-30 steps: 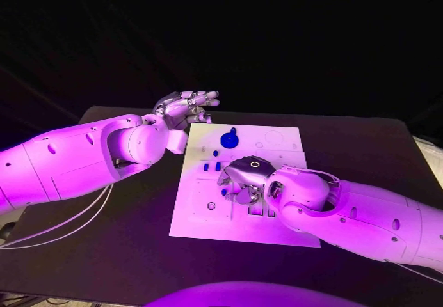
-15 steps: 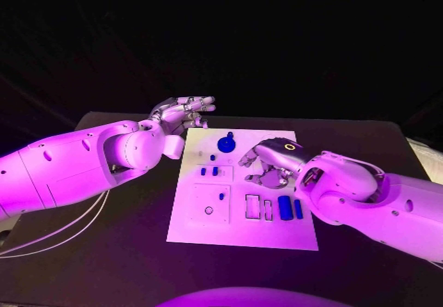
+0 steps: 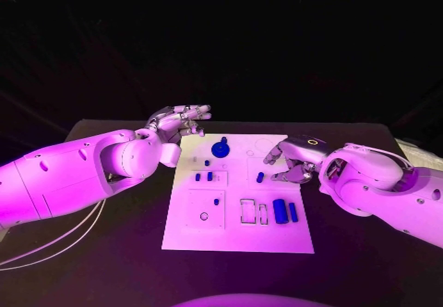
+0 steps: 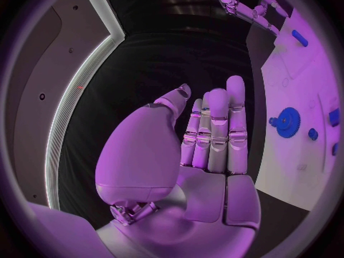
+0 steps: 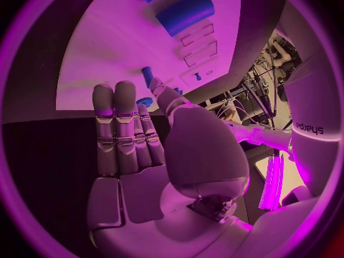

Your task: Assemble the parts on the task board

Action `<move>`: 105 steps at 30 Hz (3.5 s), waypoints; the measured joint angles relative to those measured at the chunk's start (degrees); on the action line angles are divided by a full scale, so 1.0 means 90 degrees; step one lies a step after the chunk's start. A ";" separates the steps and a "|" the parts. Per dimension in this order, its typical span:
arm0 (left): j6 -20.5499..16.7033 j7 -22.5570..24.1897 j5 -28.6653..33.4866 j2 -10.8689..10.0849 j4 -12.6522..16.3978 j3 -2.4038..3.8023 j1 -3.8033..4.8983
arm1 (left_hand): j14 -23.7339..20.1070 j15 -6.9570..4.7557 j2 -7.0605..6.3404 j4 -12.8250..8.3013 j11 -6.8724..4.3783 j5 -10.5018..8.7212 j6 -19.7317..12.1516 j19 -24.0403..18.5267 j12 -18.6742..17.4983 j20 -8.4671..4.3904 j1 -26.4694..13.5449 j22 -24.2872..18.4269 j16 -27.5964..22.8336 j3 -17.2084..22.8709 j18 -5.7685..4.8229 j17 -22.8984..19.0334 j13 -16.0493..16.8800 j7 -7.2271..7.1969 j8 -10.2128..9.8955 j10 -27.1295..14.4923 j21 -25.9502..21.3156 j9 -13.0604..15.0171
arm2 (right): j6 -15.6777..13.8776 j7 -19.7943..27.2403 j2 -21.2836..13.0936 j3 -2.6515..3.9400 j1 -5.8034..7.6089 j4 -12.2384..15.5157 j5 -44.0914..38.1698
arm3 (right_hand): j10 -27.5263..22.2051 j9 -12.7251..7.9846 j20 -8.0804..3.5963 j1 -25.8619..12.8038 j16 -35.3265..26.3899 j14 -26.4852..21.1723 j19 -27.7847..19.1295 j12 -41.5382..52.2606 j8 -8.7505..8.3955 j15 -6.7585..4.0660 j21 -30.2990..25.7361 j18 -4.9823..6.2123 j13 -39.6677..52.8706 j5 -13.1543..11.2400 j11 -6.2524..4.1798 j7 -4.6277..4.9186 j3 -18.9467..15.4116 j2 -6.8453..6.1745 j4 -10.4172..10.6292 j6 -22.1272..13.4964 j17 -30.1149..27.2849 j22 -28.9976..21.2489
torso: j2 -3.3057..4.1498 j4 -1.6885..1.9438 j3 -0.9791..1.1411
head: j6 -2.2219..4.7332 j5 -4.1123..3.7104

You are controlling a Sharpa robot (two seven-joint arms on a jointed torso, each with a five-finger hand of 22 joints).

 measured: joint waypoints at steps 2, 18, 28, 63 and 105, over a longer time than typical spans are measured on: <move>0.0003 0.0000 0.0000 0.0003 -0.0004 0.0000 -0.0003 | 0.0000 0.0000 0.0000 0.0000 0.0000 0.0000 0.0000 0.0000 0.0000 0.0000 0.0000 0.0000 0.0000 0.0000 0.0000 0.0000 0.0000 0.0000 0.0000 0.0000 0.0000 0.0000 | 0.0080 -0.0004 0.0038 -0.0006 0.0000 -0.0038 -0.0034 | 0.0000 0.0000 0.0000 0.0001 0.0000 0.0000 0.0000 0.0000 0.0000 0.0000 -0.0015 0.0000 0.0000 0.0024 0.0000 0.0000 -0.0012 0.0001 0.0012 0.0000 -0.0005 -0.0003 | 0.0000 0.0007 -0.0002 | 0.0004 -0.0007; 0.0014 0.0000 0.0000 -0.0001 -0.0005 -0.0001 -0.0011 | 0.0000 0.0000 0.0000 0.0000 0.0000 0.0000 0.0000 0.0000 0.0000 0.0000 0.0000 0.0001 0.0000 0.0000 0.0000 0.0000 -0.0001 0.0000 0.0000 0.0001 0.0000 0.0000 | 0.0408 0.0002 0.0519 -0.0030 -0.0115 -0.0349 -0.0186 | 0.0418 0.0010 -0.0062 0.0307 0.0000 0.0107 0.0218 0.0191 0.0000 -0.0057 0.0214 0.0000 -0.0006 -0.0140 -0.0073 -0.0035 0.0113 0.0331 -0.0001 0.0153 -0.0129 0.0383 | 0.0005 0.0008 -0.0010 | -0.0021 0.0032; 0.0022 -0.0006 0.0000 -0.0006 -0.0004 -0.0001 -0.0012 | 0.0000 0.0000 0.0000 0.0000 -0.0001 0.0000 0.0000 0.0000 0.0000 0.0000 0.0000 0.0001 0.0000 0.0000 0.0000 0.0001 -0.0002 0.0000 0.0000 0.0001 0.0000 0.0000 | 0.0483 -0.0019 0.0682 -0.0037 -0.0150 -0.0498 -0.0305 | 0.0802 0.0045 -0.0104 0.0281 0.0320 0.0253 0.0449 0.0216 0.0049 -0.0116 0.0544 0.0001 -0.0006 -0.0164 -0.0162 -0.0091 0.0432 0.0404 0.0009 0.0526 0.0105 0.0847 | 0.0002 0.0007 -0.0007 | -0.0038 0.0039; 0.0039 -0.0037 0.0000 -0.0009 -0.0037 -0.0002 -0.0013 | 0.0000 0.0000 0.0025 -0.0026 -0.0001 0.0000 -0.0023 0.0000 0.0023 0.0000 0.0025 -0.0014 0.0000 -0.0026 0.0000 -0.0011 0.0003 0.0023 0.0000 0.0001 0.0000 0.0000 | -0.0623 -0.0100 0.0366 0.0064 -0.0032 0.0354 0.0233 | 0.1460 0.0114 -0.0216 0.0239 0.0999 0.0400 0.0879 0.0123 0.0240 -0.0263 0.1146 -0.0199 0.0009 -0.0244 -0.0344 -0.0239 0.0825 0.0513 0.0054 0.1010 0.0779 0.1757 | -0.0010 -0.0001 -0.0010 | -0.0071 0.0075; 0.0088 -0.0056 0.0000 0.0105 -0.0080 -0.0002 -0.0023 | 0.0000 0.0000 0.0025 -0.0009 -0.0001 0.0000 -0.0022 0.0000 0.0023 0.0000 0.0025 -0.0019 0.0000 -0.0043 0.0000 -0.0016 0.0001 0.0022 0.0000 0.0001 -0.0024 0.0000 | -0.0184 0.0277 0.2057 -0.0113 -0.0888 -0.0188 0.0127 | 0.1458 0.0116 -0.0216 0.0239 0.1047 0.0399 0.0879 0.0024 0.0171 -0.0263 0.1146 -0.0199 0.0001 -0.0265 -0.0341 -0.0216 0.0862 0.0508 0.0093 0.0966 0.0803 0.1731 | 0.0002 0.0001 -0.0006 | -0.0159 0.0247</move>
